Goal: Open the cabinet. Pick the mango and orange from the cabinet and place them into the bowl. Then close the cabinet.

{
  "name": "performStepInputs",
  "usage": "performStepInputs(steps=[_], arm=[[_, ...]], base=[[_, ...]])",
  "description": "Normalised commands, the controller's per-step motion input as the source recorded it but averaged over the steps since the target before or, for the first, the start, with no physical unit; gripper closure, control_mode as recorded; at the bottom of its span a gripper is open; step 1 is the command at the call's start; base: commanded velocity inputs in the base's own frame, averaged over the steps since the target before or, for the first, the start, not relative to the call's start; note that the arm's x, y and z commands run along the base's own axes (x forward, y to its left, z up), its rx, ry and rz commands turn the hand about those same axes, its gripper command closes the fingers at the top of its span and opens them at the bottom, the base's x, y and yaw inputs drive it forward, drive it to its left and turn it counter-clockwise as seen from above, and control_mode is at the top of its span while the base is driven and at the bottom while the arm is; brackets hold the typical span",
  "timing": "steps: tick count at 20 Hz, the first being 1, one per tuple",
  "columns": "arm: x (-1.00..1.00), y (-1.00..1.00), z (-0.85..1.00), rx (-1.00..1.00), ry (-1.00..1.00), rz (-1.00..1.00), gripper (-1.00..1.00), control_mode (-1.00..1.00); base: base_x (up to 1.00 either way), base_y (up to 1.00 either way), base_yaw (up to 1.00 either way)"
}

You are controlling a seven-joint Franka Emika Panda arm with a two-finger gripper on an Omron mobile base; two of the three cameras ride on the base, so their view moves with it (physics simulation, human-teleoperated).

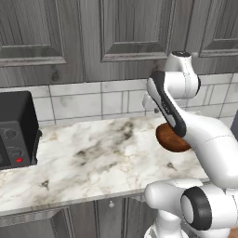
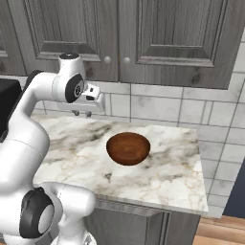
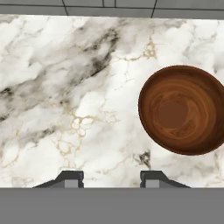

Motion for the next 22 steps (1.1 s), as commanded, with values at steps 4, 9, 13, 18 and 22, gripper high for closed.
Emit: performStepInputs(steps=[4,9,13,18,22], arm=[[0.00,0.00,0.00,0.00,0.00,0.00,-1.00,-1.00],[0.00,0.00,0.00,0.00,-0.02,0.00,-1.00,-1.00],[0.00,0.00,0.17,0.00,-0.14,0.00,-1.00,-1.00],[-0.21,0.00,0.26,0.00,-0.23,0.00,-1.00,-1.00],[-0.46,0.00,0.19,-0.01,-0.27,0.00,-1.00,-1.00]], base=[[0.00,0.00,0.00],[0.00,0.00,0.00],[0.00,0.00,0.00],[0.00,0.00,0.00],[0.00,0.00,0.00]])
